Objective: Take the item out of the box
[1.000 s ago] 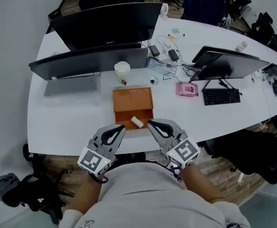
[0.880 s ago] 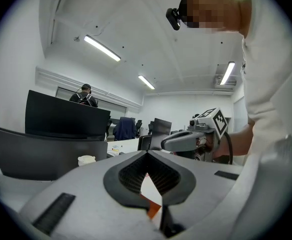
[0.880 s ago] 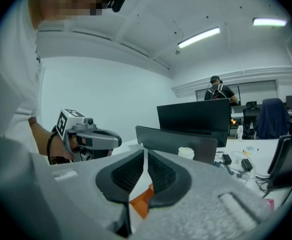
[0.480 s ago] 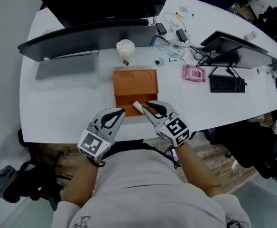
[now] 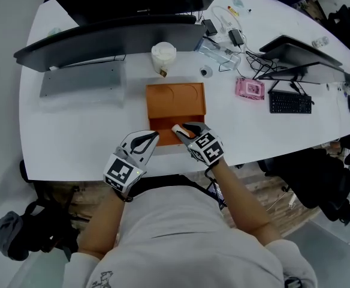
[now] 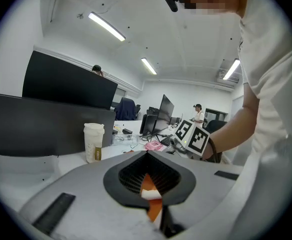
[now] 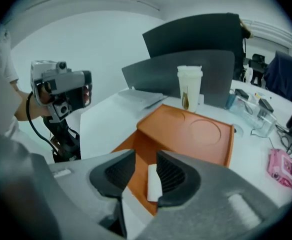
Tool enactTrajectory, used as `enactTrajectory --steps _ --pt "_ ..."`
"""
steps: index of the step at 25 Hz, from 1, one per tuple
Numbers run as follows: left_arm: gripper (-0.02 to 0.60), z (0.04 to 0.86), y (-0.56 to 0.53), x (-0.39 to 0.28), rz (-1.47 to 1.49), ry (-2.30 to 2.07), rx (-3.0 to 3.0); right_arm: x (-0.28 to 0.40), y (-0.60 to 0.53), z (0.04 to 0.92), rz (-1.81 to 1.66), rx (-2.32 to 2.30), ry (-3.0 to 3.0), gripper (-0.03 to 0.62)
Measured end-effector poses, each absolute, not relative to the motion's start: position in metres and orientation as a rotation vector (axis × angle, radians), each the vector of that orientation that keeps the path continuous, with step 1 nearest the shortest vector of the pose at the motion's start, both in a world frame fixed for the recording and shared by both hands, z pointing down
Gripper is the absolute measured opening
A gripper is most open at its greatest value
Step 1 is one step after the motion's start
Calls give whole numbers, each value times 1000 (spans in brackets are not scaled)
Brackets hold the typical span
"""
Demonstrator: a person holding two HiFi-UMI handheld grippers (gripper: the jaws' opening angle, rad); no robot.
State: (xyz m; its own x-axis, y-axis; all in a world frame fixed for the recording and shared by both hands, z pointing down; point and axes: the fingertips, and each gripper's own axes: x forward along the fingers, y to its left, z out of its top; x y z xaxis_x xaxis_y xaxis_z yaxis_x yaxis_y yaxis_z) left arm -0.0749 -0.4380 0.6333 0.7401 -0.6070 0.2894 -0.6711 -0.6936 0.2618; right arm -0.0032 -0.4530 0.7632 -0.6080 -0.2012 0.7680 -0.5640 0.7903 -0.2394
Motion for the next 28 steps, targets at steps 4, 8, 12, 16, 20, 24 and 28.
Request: enactTrajectory --steps 4,8,12,16,20,24,28 --pt "-2 646 -448 -82 271 -965 2573 -4 -455 805 631 531 -2084 138" --pt "-2 660 -454 -90 289 -948 2566 -5 -453 835 643 494 -1981 149" --pt "-2 676 -454 -96 301 -924 2567 -2 -452 859 648 473 -1903 160" --pt "-2 682 -454 -100 305 -906 2555 -5 -447 874 641 446 -1856 164" --pt "-2 681 -457 -100 306 -907 2557 -7 -445 878 624 420 -1840 164" --pt "-2 679 -457 -99 307 -915 2555 -5 -443 880 605 425 -1838 140" --pt "-2 672 -452 -95 298 -922 2544 -2 -442 879 586 423 -1844 132"
